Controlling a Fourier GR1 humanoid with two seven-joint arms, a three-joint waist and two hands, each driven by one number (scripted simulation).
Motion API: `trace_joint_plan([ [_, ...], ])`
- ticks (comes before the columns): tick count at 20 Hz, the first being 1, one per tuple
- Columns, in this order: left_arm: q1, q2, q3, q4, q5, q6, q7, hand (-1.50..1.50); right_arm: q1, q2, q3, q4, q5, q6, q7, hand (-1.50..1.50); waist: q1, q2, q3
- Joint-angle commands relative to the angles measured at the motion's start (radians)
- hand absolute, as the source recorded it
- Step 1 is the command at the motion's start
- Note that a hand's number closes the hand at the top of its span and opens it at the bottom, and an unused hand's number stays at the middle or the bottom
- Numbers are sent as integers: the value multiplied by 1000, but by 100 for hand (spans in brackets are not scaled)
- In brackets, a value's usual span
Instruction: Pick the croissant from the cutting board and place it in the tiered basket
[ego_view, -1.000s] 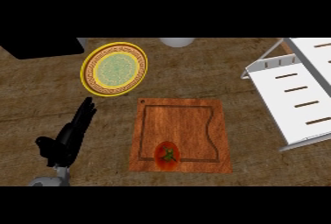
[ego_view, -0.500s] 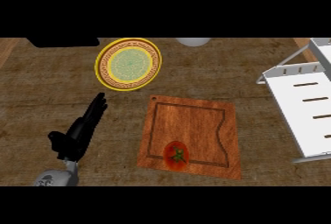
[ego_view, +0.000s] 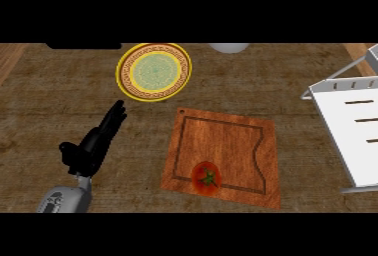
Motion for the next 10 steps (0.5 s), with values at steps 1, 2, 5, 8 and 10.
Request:
trace_joint_plan([
  [1, 4, -17, -13, 28, -14, 0, -23, 0, -247, -86, -103, 69, -153, 166, 160, 150, 8, 1, 0],
  [2, 1, -40, -33, 10, -31, 22, -14, 0, -318, -128, -101, 134, -139, 171, 167, 150, 18, 2, 1],
  [5, -9, 3, 12, 12, 14, -25, 7, 0, -407, -201, -189, 320, -196, 157, 112, 150, 14, 3, 2],
  [8, -30, -26, -10, 19, -27, 11, -16, 0, -522, -246, -167, 501, -200, 146, 82, 150, 20, 6, 3],
  [10, 13, -45, -40, 1, -43, 16, -17, 0, -551, -277, -177, 627, -192, 108, 27, 150, 23, 7, 4],
])
